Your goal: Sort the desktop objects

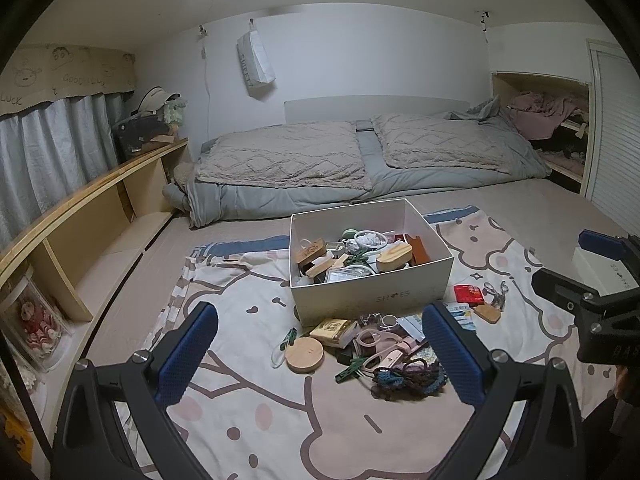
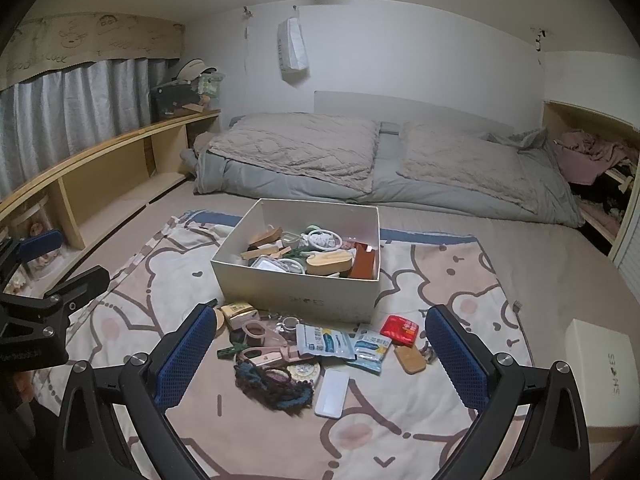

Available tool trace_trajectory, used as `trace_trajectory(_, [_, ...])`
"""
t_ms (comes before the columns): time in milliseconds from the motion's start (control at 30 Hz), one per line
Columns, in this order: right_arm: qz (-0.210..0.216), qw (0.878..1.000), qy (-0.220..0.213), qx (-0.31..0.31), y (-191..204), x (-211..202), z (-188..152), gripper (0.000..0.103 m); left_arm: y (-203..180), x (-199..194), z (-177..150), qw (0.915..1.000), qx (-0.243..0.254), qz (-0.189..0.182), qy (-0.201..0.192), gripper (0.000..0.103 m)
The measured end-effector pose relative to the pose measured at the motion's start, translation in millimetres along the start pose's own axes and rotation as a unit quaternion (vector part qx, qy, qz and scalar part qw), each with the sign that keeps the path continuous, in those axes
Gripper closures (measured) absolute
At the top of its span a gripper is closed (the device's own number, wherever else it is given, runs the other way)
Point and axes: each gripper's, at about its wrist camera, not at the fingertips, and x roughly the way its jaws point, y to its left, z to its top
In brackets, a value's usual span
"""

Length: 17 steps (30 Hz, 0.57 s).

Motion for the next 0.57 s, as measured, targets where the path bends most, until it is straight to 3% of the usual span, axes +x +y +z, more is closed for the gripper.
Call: trace_trajectory(567, [-0.001, 1.000, -0.002, -0.002, 1.7, -1.9, -0.2, 0.000, -5.3, 2.2, 0.4, 1.0000, 0.008, -0.005, 0.000, 0.000])
